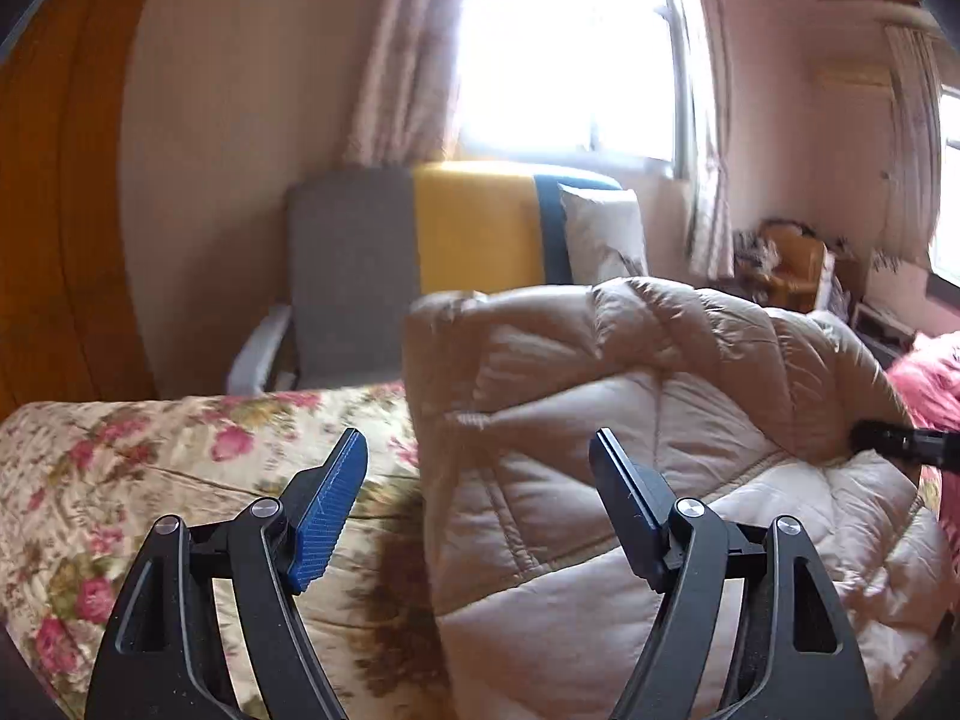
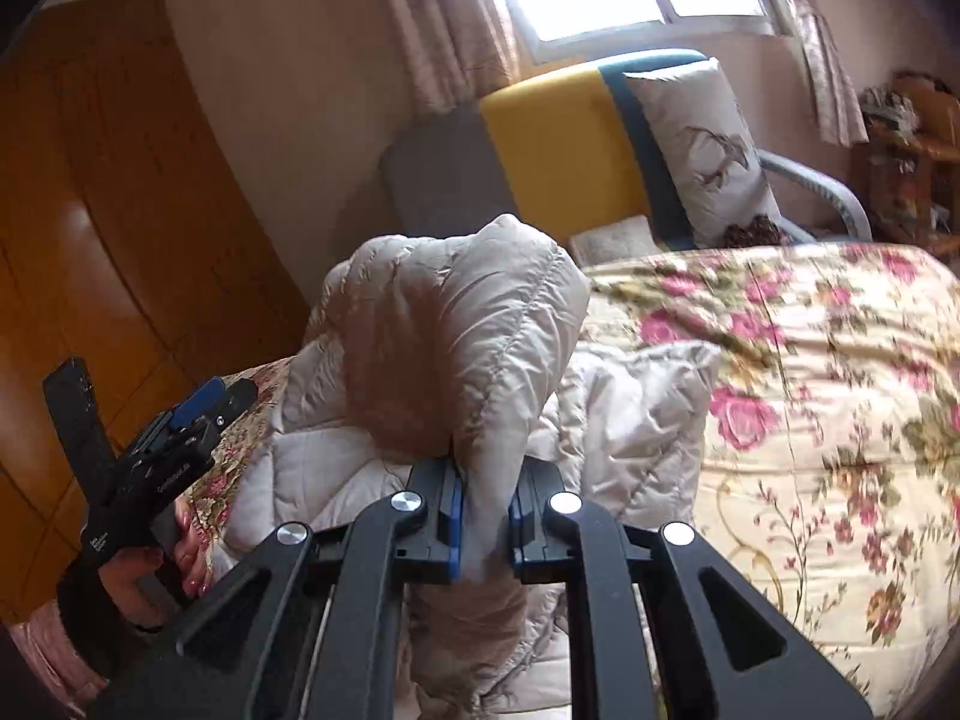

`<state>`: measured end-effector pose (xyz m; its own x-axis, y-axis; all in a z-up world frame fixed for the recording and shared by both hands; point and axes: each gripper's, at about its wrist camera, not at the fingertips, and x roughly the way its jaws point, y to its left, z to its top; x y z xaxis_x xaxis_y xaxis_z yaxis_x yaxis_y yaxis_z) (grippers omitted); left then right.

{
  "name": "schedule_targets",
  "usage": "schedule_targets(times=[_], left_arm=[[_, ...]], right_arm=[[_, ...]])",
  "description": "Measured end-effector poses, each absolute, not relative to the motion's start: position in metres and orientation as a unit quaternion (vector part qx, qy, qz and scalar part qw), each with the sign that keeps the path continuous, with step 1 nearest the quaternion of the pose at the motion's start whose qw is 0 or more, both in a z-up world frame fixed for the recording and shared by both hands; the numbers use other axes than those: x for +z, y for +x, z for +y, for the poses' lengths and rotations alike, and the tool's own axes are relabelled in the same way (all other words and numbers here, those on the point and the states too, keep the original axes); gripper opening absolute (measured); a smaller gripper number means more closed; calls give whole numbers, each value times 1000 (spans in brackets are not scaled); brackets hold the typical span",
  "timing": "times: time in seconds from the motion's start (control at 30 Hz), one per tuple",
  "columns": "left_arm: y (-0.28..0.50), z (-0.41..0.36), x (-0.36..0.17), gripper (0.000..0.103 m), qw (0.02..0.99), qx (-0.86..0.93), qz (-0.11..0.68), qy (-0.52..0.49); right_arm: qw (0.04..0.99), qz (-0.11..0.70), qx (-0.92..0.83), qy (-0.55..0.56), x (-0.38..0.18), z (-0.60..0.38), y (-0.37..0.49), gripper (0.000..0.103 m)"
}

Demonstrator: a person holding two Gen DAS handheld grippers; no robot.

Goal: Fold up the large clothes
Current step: 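Lower the jacket bundle onto the bed and open both grippers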

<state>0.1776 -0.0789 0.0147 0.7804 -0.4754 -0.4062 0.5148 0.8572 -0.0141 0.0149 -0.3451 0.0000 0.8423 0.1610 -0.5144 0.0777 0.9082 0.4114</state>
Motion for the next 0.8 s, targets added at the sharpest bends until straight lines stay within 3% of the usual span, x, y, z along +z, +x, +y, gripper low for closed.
schedule_targets(times=[0.1,0.17,0.2,0.23,0.27,0.37,0.47,0.57,0.6,0.63,0.67,0.73,0.8], left_arm=[[171,-117,-5,75,930,-277,205,126],[162,-124,-16,75,934,-261,181,165],[159,-123,-19,75,935,-257,175,171],[160,-120,-20,75,936,-256,174,169],[158,-122,-23,75,937,-256,174,164],[159,-119,-26,75,939,-258,176,143],[148,-118,-26,75,942,-253,170,137],[146,-126,-27,79,948,-241,155,139],[141,-124,-27,79,950,-235,150,137],[140,-117,-26,79,954,-226,143,134],[140,-111,-24,79,957,-219,139,129],[142,-100,-21,79,961,-211,138,115],[146,-83,-18,79,968,-190,135,96]], right_arm=[[923,288,16,254,-28,-361,7,14],[923,277,9,268,-30,-370,-4,35],[921,266,7,286,-27,-378,-10,71],[918,252,4,307,-25,-386,-17,98],[914,244,-9,326,-23,-396,-21,101],[891,263,-25,370,-23,-417,-12,101],[846,331,10,418,-33,-419,24,101],[847,365,16,386,-26,-397,57,101],[862,368,15,347,-21,-387,69,92],[878,367,25,305,-12,-372,79,76],[893,364,37,262,-1,-356,89,71],[903,357,84,223,12,-328,107,52],[900,342,150,226,22,-307,126,45]])
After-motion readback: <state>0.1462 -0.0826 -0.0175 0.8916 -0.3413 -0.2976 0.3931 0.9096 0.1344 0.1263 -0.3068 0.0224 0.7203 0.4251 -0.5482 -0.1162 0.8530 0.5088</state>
